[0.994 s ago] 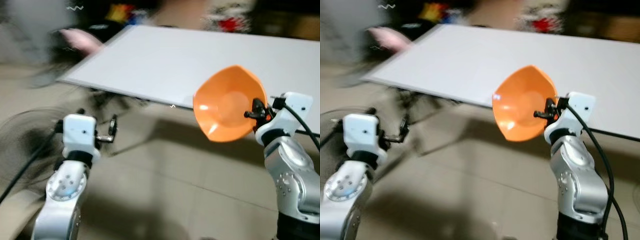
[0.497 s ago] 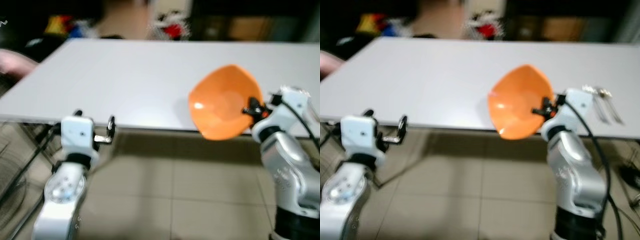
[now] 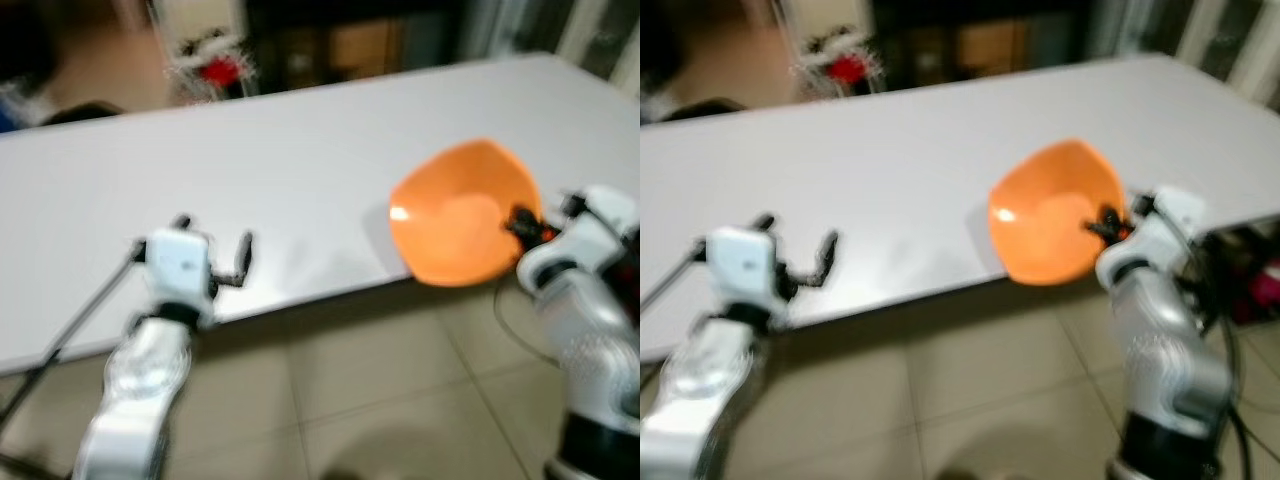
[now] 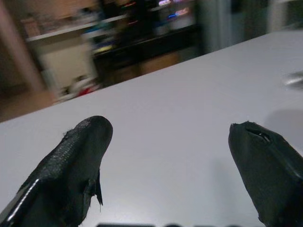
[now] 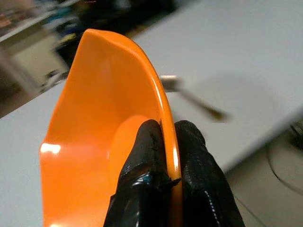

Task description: Setting the table

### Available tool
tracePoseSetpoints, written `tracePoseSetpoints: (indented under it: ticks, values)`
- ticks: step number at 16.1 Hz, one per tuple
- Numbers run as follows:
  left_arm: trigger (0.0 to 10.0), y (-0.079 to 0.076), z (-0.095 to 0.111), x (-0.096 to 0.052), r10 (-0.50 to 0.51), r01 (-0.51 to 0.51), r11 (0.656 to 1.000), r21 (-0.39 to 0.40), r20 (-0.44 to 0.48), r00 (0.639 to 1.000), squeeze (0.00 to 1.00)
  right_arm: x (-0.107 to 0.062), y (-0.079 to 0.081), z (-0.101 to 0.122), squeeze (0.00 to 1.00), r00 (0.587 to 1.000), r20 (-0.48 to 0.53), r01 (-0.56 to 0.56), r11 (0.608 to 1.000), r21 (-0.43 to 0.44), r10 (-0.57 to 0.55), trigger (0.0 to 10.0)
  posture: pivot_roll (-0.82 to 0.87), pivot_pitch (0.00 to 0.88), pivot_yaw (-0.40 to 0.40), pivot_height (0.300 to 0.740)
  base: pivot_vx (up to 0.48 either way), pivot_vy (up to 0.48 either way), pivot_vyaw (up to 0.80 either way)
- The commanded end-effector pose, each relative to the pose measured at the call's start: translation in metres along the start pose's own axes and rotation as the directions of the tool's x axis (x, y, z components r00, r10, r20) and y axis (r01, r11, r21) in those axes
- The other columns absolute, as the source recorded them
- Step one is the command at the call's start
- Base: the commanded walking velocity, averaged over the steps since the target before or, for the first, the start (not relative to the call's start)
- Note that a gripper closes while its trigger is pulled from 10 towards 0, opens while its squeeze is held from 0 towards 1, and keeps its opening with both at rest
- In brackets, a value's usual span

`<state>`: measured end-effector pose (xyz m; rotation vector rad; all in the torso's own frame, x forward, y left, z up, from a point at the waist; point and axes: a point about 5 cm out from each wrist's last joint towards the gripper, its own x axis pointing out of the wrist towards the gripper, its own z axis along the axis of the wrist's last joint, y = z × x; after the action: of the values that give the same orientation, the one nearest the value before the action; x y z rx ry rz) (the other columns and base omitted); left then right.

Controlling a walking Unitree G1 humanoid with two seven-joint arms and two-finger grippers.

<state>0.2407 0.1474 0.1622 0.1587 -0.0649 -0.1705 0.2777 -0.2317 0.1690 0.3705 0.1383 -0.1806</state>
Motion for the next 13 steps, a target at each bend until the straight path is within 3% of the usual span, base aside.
tracePoseSetpoints:
  ticks: [1, 3, 5, 10, 13]
  values:
    - [10.0, 0.006, 0.000, 0.000, 0.013, -0.013, 1.000, 0.019, 0.000, 1.000, 0.00, 0.004, 0.018, 0.006, 0.00, 0.994, 0.006, -0.109, 0.992, 0.064, 0.108, 10.0, -0.14, 0.000, 0.070, 0.740, 0.341, 0.000, 0.00]
    - [10.0, 0.005, 0.002, 0.002, 0.003, -0.004, 1.000, 0.020, 0.006, 1.000, 0.00, 0.013, 0.020, 0.013, 0.00, 0.993, 0.041, -0.116, 0.970, 0.214, 0.110, 10.0, -0.13, 0.000, 0.069, 0.740, 0.339, 0.000, 0.00]
    - [10.0, 0.004, 0.002, 0.003, -0.006, 0.006, 1.000, 0.018, 0.008, 1.000, 0.00, 0.022, 0.029, 0.011, 0.00, 0.981, -0.011, -0.183, 0.942, 0.283, 0.194, 10.0, -0.13, 0.000, 0.067, 0.740, 0.341, 0.000, 0.00]
    - [10.0, 0.001, 0.002, 0.003, -0.025, 0.025, 0.999, 0.029, 0.000, 1.000, 0.00, 0.037, 0.034, 0.016, 0.00, 0.973, -0.049, -0.208, 0.944, 0.255, 0.227, 10.0, -0.11, 0.000, 0.052, 0.740, 0.342, 0.000, 0.00]
    - [10.0, -0.001, -0.001, 0.000, -0.047, 0.047, 0.998, 0.037, -0.015, 0.999, 0.00, 0.043, 0.039, 0.008, 0.00, 0.952, -0.164, -0.223, 0.952, 0.210, 0.259, 10.0, -0.10, 0.000, 0.047, 0.740, 0.342, 0.000, 0.00]
